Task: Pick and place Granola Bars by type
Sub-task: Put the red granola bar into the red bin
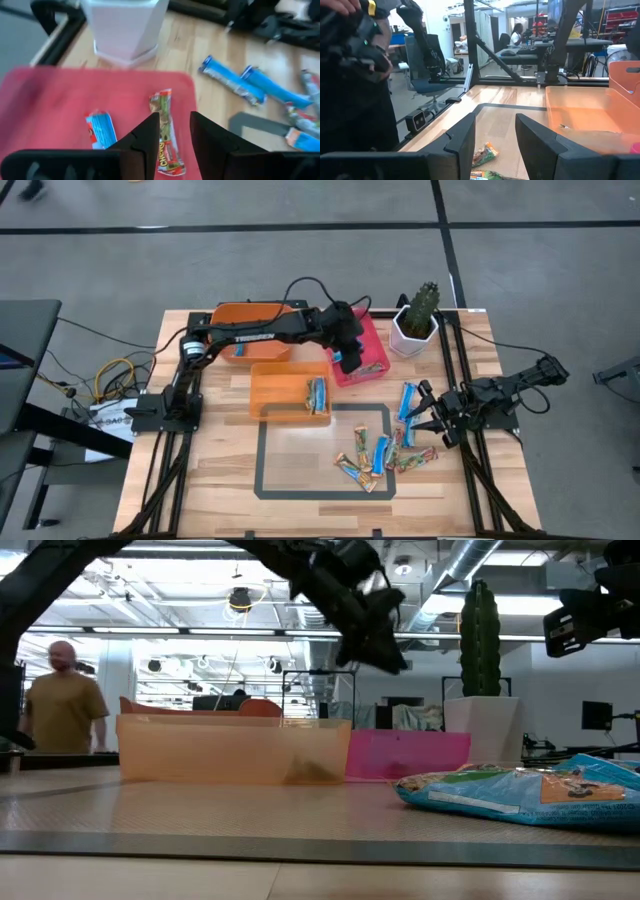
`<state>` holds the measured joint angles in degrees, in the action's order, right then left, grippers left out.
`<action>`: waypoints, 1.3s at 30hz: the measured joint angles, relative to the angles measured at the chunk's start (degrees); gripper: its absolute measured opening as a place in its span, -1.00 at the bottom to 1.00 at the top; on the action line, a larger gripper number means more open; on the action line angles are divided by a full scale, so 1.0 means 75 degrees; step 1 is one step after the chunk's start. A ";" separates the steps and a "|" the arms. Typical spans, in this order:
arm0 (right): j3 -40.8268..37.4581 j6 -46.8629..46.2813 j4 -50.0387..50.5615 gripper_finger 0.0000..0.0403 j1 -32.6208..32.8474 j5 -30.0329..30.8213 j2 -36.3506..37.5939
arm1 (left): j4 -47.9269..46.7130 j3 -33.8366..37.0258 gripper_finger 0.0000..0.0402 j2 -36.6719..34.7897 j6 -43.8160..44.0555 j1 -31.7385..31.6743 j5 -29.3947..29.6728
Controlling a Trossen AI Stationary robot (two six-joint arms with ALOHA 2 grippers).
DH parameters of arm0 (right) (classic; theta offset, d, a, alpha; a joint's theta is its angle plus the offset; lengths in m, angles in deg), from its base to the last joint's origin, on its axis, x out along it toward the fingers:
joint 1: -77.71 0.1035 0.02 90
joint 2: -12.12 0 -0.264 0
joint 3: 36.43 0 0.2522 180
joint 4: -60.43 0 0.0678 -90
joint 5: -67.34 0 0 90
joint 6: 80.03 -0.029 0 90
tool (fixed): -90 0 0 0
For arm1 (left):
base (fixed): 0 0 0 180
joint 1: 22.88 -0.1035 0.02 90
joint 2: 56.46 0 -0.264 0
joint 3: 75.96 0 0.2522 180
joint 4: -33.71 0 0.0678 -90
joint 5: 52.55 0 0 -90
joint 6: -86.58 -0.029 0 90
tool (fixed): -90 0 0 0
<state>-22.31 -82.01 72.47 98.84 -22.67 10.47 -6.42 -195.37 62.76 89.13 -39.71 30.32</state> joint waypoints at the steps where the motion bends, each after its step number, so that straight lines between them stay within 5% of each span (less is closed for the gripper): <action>1: -0.0002 0.0000 0.0003 -0.33 0.0000 0.0000 0.0000 | 0.0004 0.0000 -0.50 -0.0110 -0.0034 0.0032 -0.0003; 20: 0.0000 -0.0001 0.0003 -0.33 0.0000 0.0000 0.0000 | 0.0302 0.0443 -0.50 -0.1927 -0.1162 0.1012 0.0012; 24: 0.0000 -0.0001 0.0003 -0.34 -0.0001 0.0000 0.0000 | 0.1355 0.2011 -0.50 -0.2695 -0.1231 0.1129 -0.0029; 30: 0.0000 0.0000 0.0000 -0.33 0.0000 0.0003 0.0003 | 0.3459 0.5666 -0.50 -0.4737 -0.0743 0.1376 0.0013; 39: 0.0000 0.0000 0.0005 -0.34 0.0000 0.0003 0.0000 | 0.4174 0.9704 -0.50 -0.7854 0.0020 0.1338 0.0262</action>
<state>-22.31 -82.01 72.51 98.84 -22.65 10.47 24.88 -122.59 3.85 89.27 -29.68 32.28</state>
